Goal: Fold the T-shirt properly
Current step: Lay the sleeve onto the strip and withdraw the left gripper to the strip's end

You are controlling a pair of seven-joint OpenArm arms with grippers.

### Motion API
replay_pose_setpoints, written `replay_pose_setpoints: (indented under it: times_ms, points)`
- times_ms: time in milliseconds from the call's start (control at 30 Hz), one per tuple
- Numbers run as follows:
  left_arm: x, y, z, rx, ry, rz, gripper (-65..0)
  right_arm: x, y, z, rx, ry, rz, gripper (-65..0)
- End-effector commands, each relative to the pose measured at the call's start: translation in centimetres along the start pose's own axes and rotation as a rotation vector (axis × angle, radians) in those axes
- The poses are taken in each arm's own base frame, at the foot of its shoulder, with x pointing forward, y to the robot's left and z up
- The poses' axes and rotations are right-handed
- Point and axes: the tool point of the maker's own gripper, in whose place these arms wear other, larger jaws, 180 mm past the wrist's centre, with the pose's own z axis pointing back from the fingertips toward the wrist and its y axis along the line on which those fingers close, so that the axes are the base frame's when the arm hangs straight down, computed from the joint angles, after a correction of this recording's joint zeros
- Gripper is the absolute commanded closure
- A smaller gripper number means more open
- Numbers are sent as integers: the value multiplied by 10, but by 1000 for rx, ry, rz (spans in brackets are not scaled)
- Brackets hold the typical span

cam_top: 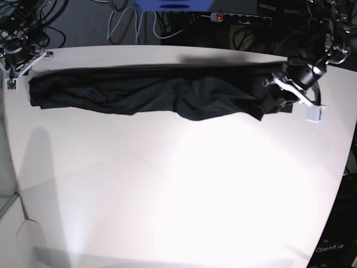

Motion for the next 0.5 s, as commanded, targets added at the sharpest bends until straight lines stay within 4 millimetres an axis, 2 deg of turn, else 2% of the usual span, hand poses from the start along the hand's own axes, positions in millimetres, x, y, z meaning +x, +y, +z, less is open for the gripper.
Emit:
replay_pose_setpoints:
  times_ms: [0, 133, 267, 467]
  points:
    - [10, -4, 5, -17, -29, -15, 0, 9, -9, 3, -23, -29, 11, -44]
    - [6, 9, 15, 19, -17, -20, 0, 11, -12, 3, -29, -33, 17, -44]
    - [4, 11, 27, -15, -17, -93, 0, 17, -14, 3, -35, -48, 10, -44]
    - [9, 33, 48, 53, -35, -112, 0, 20, -15, 2, -35, -53, 14, -44]
